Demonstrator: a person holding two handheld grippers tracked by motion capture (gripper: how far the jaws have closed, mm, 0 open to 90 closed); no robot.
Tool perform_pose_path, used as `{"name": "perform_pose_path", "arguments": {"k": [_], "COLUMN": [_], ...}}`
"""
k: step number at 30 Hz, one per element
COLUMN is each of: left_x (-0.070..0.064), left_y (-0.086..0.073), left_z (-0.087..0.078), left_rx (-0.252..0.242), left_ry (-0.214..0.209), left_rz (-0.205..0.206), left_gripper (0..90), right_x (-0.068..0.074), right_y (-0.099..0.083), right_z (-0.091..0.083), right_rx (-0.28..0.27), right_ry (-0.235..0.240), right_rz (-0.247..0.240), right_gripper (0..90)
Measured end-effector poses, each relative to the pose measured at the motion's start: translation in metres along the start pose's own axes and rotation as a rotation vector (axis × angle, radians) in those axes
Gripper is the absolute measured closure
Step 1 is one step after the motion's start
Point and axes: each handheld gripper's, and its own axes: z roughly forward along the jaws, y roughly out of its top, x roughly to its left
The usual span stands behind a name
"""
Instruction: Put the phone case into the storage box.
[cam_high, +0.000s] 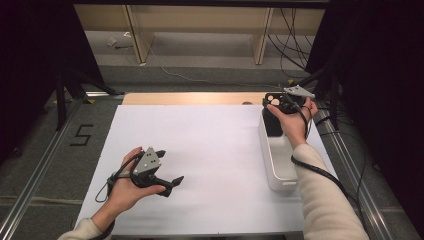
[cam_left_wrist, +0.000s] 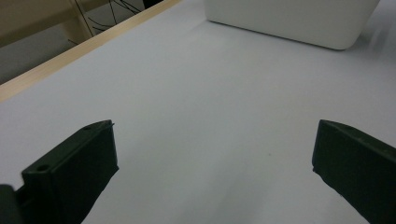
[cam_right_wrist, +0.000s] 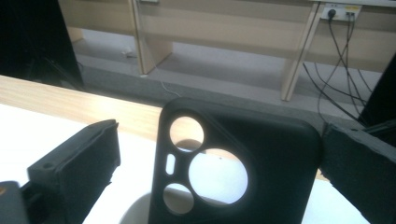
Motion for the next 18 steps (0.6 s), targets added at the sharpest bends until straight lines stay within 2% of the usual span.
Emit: {"name": "perform_pose_path", "arguments": {"k": [9, 18], "left_x": [0.001, 0.001], "left_y": [0.000, 0.000], "left_z": [0.000, 0.000], "left_rx": [0.004, 0.004], "left_ry": [0.002, 0.004], "left_rz": [-0.001, -0.002], "left_gripper": [0.0, 0.0], "right_x": [0.000, 0.004], "right_y": [0.005, 0.005], "right_z": [-0.006, -0.014], "right_rx": [-0.030, -0.033], "right_ry": [0.007, 0.019], "right_rz": [-0.006, -0.015], "right_gripper": [0.5, 1.9]}}
